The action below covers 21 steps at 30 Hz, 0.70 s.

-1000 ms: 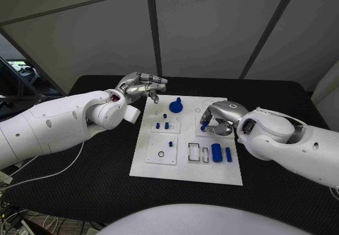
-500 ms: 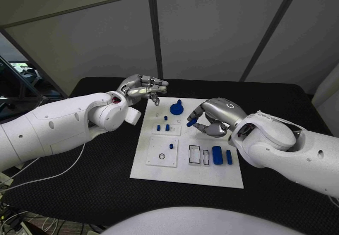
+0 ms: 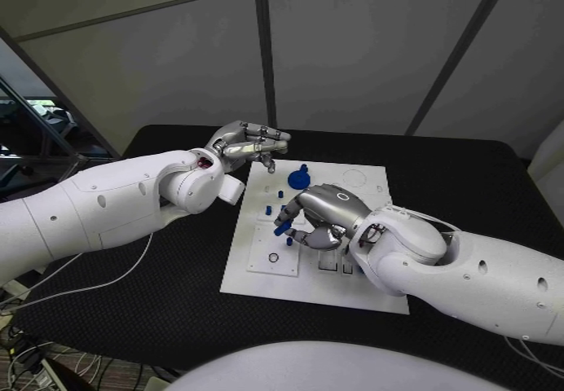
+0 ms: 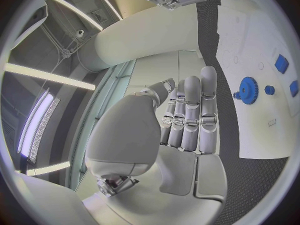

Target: Assemble the parts on the task board

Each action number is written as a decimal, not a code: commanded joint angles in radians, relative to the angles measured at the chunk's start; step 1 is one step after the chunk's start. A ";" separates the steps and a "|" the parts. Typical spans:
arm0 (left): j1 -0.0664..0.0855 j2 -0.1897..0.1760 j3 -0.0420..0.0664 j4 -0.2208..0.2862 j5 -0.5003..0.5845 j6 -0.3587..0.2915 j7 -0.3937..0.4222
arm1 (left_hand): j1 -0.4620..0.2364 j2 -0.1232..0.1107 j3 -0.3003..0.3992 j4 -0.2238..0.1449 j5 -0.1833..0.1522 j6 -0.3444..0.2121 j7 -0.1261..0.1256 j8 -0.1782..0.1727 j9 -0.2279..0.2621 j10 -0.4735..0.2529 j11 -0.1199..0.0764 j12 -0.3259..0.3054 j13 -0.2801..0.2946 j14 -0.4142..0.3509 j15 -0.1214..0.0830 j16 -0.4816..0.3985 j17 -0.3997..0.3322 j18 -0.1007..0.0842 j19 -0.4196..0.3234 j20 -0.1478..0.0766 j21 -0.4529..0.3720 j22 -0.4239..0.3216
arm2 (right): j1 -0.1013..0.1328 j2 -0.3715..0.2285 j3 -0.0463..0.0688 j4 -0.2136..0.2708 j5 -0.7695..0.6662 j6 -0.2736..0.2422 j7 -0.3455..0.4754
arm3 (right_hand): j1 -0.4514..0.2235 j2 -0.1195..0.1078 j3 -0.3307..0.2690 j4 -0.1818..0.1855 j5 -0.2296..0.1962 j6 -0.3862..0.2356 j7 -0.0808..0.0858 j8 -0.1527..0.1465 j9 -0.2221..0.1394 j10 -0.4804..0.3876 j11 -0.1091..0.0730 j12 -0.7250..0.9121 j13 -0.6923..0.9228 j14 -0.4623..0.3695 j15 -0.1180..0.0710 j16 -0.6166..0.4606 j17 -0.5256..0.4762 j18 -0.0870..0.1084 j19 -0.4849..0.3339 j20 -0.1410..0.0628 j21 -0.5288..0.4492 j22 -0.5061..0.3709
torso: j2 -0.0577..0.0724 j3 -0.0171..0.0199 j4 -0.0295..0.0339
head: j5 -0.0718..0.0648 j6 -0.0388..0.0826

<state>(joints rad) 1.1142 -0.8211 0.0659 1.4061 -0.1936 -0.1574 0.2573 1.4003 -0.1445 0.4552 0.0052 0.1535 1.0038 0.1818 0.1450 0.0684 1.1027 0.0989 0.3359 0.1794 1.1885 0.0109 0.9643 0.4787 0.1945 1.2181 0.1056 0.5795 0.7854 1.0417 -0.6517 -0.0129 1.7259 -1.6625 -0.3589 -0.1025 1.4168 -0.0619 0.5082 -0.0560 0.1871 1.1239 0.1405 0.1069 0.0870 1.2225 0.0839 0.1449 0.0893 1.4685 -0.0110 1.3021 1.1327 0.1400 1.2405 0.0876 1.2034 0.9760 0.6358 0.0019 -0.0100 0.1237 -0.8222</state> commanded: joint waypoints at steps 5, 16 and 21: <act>0.002 0.009 0.001 -0.004 0.004 0.012 0.015 | -0.005 0.009 -0.005 -0.001 -0.005 -0.006 -0.002 0.007 0.001 -0.007 -0.002 0.004 0.001 -0.002 0.002 0.000 -0.001 -0.013 -0.004 0.000 -0.004 -0.001 | -0.008 0.045 -0.029 -0.035 0.013 0.069 0.034 | -0.012 -0.006 0.007 0.009 0.006 0.001 0.005 0.000 -0.002 0.017 -0.014 -0.009 0.000 0.031 -0.003 0.004 0.001 -0.019 0.000 0.003 0.005 0.000 | 0.000 0.0004 -0.0025 | 0.007 0.002; 0.002 0.013 0.001 -0.007 0.004 0.015 0.014 | -0.005 0.010 -0.006 -0.001 -0.005 -0.008 -0.002 0.007 0.000 -0.009 -0.002 0.006 0.002 -0.003 0.002 0.000 -0.002 -0.013 -0.004 0.000 -0.004 -0.001 | -0.021 0.083 -0.043 -0.078 -0.031 0.109 0.009 | -0.012 -0.006 0.006 0.009 0.007 0.001 0.005 -0.001 -0.002 0.016 -0.014 -0.010 0.000 0.031 -0.002 0.005 0.002 -0.019 0.001 0.003 0.006 0.002 | 0.002 -0.0002 -0.0014 | 0.014 -0.006; 0.002 0.011 0.001 -0.005 0.004 0.017 0.012 | -0.005 0.010 -0.006 -0.001 -0.005 -0.008 -0.002 0.007 0.000 -0.009 -0.002 0.006 0.002 -0.003 0.002 0.000 -0.002 -0.013 -0.004 0.000 -0.004 -0.001 | -0.024 0.087 -0.048 -0.087 -0.048 0.130 -0.011 | -0.012 -0.006 0.006 0.009 0.007 0.001 0.005 -0.001 -0.002 0.016 -0.014 -0.010 0.000 0.031 -0.002 0.006 0.003 -0.019 0.003 0.003 0.008 0.005 | 0.002 -0.0012 -0.0013 | 0.010 -0.012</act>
<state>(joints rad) 1.1144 -0.8096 0.0661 1.3990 -0.1936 -0.1542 0.2577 1.3961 -0.1403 0.4552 0.0053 0.1535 1.0038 0.1818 0.1488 0.0683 1.0993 0.0953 0.3359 0.1794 1.1885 0.0109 0.9643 0.4779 0.1945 1.2181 0.1056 0.5795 0.7855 1.0176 -0.5664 -0.0605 1.6403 -1.6827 -0.2628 -0.0950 1.4063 -0.0725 0.5099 -0.0544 0.1918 1.1236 0.1418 0.1004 0.0833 1.2224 0.0838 0.1389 0.0882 1.4686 -0.0109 1.3020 1.1342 0.1399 1.2405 0.0876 1.2075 0.9793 0.6375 0.0014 -0.0111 0.1355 -0.8304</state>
